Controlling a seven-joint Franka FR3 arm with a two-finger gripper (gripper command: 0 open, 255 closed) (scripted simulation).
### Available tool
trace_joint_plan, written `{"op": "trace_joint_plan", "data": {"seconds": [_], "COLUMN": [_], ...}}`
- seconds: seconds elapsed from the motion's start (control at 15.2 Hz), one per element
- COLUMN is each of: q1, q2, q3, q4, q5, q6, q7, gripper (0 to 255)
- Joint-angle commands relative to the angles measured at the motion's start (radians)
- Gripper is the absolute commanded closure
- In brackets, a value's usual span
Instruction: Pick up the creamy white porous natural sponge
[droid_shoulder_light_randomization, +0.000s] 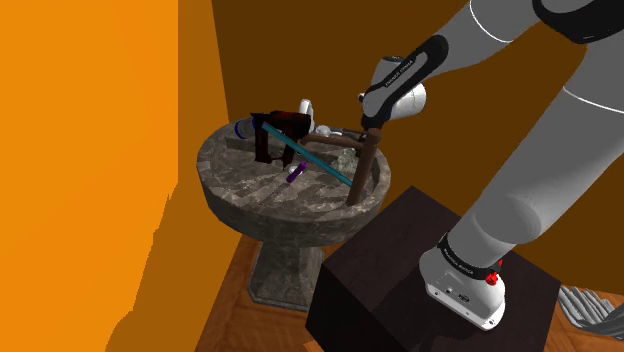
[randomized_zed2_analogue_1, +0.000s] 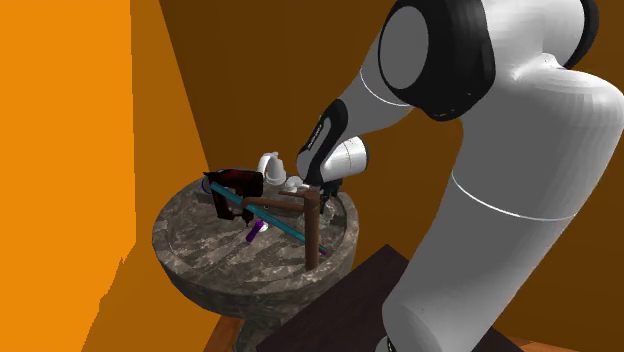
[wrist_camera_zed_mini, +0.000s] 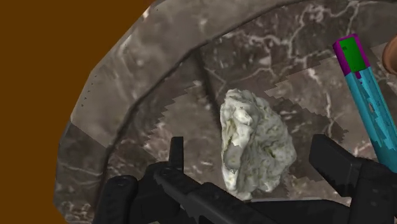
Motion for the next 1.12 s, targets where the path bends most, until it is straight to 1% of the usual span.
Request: {"op": "trace_joint_plan", "data": {"seconds": [0.0,0.26,0.4,0.46,0.59,0.66,0.99,1.06], "q1": [-0.001,-0.005,-0.006,0.000,-0.010,-0.014,-0.024,-0.001], "q2": [0.027,0.097,0.097,0.095,0.143,0.157,0.148,0.097], "q3": [0.002,0.014,0.014,0.017,0.025,0.026,0.021,0.010], "q4": [-0.004,-0.004,-0.004,0.000,0.032,0.064,0.059,-0.004], "q5": [0.014,0.058,0.057,0.054,0.089,0.097,0.098,0.059], "q6": [0.032,0.098,0.098,0.093,0.107,0.088,0.084,0.098], "q7": [-0.012,-0.042,-0.042,-0.031,-0.062,-0.072,-0.087,-0.043], "gripper": [0,0,0,255,255,255,255,255]}}
